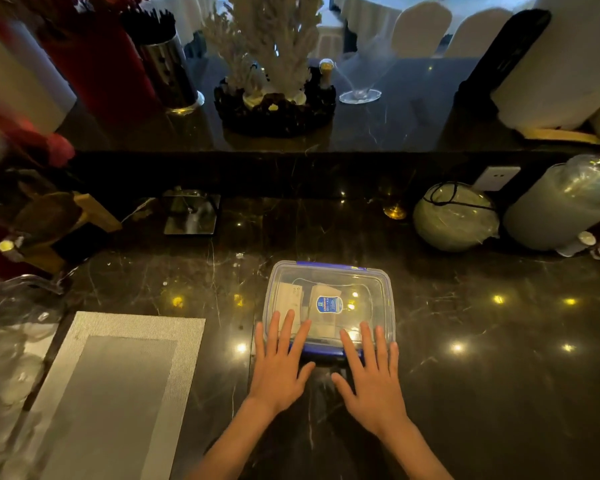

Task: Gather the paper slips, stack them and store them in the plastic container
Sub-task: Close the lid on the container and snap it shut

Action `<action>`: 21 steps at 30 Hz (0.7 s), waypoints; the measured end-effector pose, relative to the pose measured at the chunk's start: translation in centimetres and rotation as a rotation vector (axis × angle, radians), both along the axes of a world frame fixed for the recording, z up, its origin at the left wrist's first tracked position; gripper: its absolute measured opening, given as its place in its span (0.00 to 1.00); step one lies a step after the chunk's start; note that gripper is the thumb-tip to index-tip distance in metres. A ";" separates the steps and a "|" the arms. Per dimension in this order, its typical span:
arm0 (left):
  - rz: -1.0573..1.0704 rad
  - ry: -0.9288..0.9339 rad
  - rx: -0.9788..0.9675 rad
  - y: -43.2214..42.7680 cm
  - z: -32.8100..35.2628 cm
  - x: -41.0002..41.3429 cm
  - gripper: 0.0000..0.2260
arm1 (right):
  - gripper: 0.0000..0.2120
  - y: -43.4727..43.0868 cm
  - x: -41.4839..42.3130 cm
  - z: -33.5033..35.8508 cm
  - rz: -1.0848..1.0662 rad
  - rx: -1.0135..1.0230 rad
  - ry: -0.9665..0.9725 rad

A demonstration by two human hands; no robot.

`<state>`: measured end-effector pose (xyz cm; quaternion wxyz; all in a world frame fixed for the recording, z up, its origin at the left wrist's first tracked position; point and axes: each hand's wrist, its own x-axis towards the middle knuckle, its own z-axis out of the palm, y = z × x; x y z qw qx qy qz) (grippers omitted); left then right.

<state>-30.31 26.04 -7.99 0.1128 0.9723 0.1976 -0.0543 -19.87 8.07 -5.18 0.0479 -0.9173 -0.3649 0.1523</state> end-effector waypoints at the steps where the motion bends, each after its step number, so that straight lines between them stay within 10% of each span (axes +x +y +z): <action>1: 0.003 -0.002 0.000 0.9 -0.1 1.3 0.37 | 0.35 0.9 1.4 -0.3 0.012 0.008 -0.011; 21: 0.057 -0.029 0.105 12.0 -1.3 19.5 0.42 | 0.34 13.1 19.9 -2.7 -0.028 0.134 -0.115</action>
